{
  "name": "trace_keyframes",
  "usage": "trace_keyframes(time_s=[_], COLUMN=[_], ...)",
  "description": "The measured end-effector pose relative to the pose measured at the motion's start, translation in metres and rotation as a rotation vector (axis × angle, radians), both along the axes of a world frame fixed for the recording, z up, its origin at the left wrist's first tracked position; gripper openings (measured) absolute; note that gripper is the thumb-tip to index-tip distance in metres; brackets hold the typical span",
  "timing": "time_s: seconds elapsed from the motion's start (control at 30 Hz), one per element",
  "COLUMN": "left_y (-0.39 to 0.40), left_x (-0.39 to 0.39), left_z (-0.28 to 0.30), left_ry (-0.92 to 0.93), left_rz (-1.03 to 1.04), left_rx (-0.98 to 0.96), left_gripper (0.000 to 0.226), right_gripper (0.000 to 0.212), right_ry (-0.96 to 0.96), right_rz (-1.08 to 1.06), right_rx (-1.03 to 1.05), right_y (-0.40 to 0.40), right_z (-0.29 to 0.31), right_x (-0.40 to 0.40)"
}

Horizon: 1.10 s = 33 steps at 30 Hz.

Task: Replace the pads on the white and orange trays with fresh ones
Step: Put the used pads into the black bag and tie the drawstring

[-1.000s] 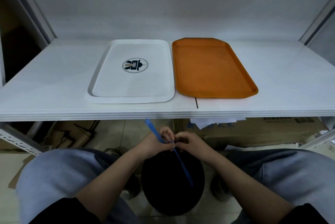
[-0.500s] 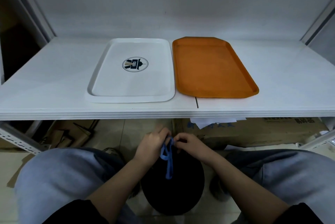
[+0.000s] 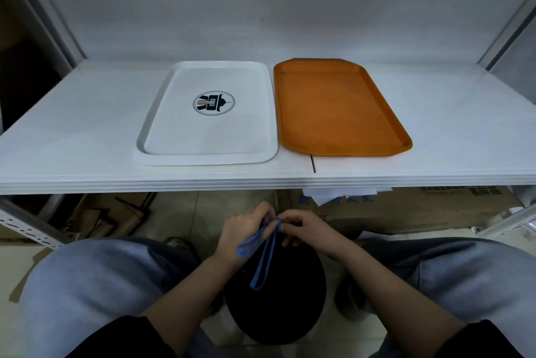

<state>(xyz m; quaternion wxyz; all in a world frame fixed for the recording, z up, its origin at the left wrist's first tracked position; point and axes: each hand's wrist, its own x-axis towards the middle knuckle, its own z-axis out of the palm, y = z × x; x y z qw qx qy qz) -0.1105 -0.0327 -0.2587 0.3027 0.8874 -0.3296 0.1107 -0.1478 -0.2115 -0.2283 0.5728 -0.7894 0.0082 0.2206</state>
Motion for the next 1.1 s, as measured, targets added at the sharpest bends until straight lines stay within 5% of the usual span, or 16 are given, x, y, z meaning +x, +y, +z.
trace_keyframes(time_s=[0.2, 0.33, 0.53, 0.7, 0.87, 1.0, 1.1], left_y=[-0.001, 0.0, 0.001, 0.002, 0.007, 0.006, 0.006], left_x=[0.0, -0.004, -0.003, -0.005, -0.008, -0.007, -0.008], left_z=[0.003, 0.004, 0.011, 0.009, 0.004, 0.007, 0.007], left_ry=[0.103, 0.134, 0.184, 0.201, 0.214, 0.194, 0.166], left_rz=[-0.03, -0.025, -0.045, -0.042, -0.024, -0.031, -0.042], left_rx=[-0.061, -0.029, -0.03, -0.028, -0.051, -0.051, -0.036], left_gripper=[0.029, 0.029, 0.024, 0.014, 0.012, 0.012, 0.017], right_gripper=[0.011, 0.022, 0.02, 0.017, 0.02, 0.033, 0.012], right_ry=[-0.071, -0.245, -0.104, -0.237, 0.122, 0.092, -0.016], right_rz=[-0.11, -0.255, -0.401, -0.448, -0.322, -0.138, 0.022], right_rx=[-0.008, -0.237, 0.068, -0.056, 0.312, -0.098, -0.41], right_y=[0.002, 0.009, 0.008, 0.011, 0.0, -0.013, -0.022], right_z=[-0.001, -0.01, -0.006, -0.002, 0.013, 0.018, 0.019], right_x=[-0.002, 0.003, 0.007, 0.005, 0.007, 0.01, 0.013])
